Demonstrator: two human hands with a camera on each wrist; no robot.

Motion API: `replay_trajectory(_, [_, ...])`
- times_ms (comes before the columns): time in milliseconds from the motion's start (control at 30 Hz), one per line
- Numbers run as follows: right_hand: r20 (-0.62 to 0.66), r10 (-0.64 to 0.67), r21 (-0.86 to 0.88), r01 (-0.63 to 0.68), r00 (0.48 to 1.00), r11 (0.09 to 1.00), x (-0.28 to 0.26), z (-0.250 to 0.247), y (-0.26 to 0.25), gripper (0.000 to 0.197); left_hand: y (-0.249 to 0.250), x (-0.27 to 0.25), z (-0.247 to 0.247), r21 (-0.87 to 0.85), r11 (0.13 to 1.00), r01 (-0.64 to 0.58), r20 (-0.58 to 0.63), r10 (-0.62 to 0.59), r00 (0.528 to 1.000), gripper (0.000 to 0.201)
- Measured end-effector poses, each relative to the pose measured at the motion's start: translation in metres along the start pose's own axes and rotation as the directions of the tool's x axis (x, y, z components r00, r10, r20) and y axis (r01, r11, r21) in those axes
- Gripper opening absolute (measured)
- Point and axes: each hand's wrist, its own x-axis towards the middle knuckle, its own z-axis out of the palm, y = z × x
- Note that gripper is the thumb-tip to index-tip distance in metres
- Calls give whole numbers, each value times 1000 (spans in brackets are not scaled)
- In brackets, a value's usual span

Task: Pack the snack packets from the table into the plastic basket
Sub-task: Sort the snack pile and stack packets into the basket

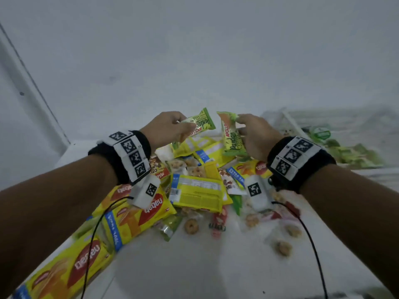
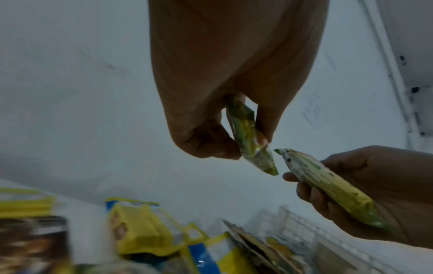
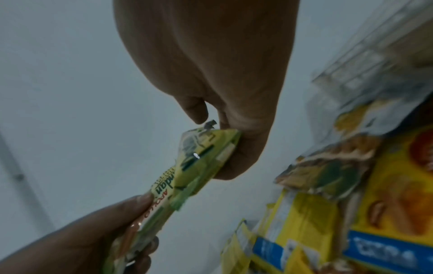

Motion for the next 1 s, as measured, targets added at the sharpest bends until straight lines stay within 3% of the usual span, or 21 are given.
replay_trajectory(100, [26,70,32,-71,997,997,-21,-47,-8,15,27,10,42,-15,999,-38,64,38,997,29])
replay_trajectory(200, [29,-15,-24,16,999,1000,-29,-85,-16,11,53,20,80,-15,998,-67,99,68,993,27])
replay_trajectory(300, [-117,-113,-72,105,987,992,-23,-131,-29,42,80,35,112,-10,998,-67,121,68,990,25])
replay_trajectory(367, [-167,-144,-136,122,975,983,-18,-164,-39,53,96,48,131,-21,998,-55,122,57,991,24])
replay_trajectory(433, [-157,-162,-214,126,974,969,-9,-198,-46,54,113,61,153,-32,999,-43,114,47,992,25])
replay_trajectory(533, [-142,-184,-234,148,973,961,1,-245,-59,37,139,77,189,-17,999,-42,78,43,996,26])
replay_trajectory(700, [-92,-150,-265,122,984,957,17,-309,-75,52,172,98,238,26,1000,-9,11,9,1000,27])
replay_trajectory(833, [-36,-103,-370,82,994,925,37,-343,-81,33,182,114,262,31,999,35,-62,-33,998,26])
replay_trajectory(1000, [-27,-69,-354,55,997,933,58,-362,-85,57,182,132,275,33,998,59,-81,-56,995,26])
